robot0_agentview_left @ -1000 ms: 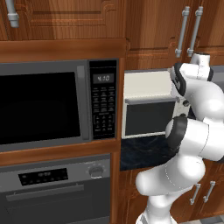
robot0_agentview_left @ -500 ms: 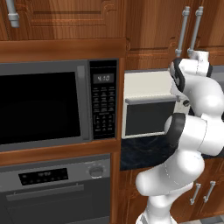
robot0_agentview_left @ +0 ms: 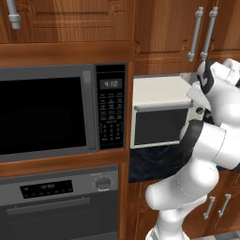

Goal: Pull the toaster oven rack outwards. Pick up the baguette from the plate and place it on the toaster oven rack. Close the toaster oven door fully and set the temperature to the lowest setting.

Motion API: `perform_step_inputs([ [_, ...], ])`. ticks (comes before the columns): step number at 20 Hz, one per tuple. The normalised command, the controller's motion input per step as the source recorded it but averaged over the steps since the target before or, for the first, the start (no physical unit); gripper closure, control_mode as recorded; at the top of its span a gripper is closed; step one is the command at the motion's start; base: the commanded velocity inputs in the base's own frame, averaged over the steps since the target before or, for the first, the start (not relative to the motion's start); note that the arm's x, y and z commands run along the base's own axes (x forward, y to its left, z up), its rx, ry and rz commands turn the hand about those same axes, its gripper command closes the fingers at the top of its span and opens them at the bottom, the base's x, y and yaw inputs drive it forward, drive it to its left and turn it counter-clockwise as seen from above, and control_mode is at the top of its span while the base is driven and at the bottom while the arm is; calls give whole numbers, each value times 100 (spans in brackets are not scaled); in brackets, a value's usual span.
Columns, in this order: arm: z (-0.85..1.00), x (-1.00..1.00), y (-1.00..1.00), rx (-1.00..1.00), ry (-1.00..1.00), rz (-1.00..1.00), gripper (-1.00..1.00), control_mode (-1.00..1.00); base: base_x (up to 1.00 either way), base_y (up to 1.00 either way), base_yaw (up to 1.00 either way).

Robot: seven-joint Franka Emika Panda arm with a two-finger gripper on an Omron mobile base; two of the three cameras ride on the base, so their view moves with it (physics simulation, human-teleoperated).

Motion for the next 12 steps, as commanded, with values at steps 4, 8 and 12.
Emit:
perform_step_inputs([
  [4, 16, -15, -46, 49, -24, 0, -100, -100, 0, 0, 0],
  [8, 36, -18, -34, 32, -25, 2, -100, -100, 0, 0, 0],
  [12, 20, -24, 4, 15, -28, 13, -100, -100, 0, 0, 0],
])
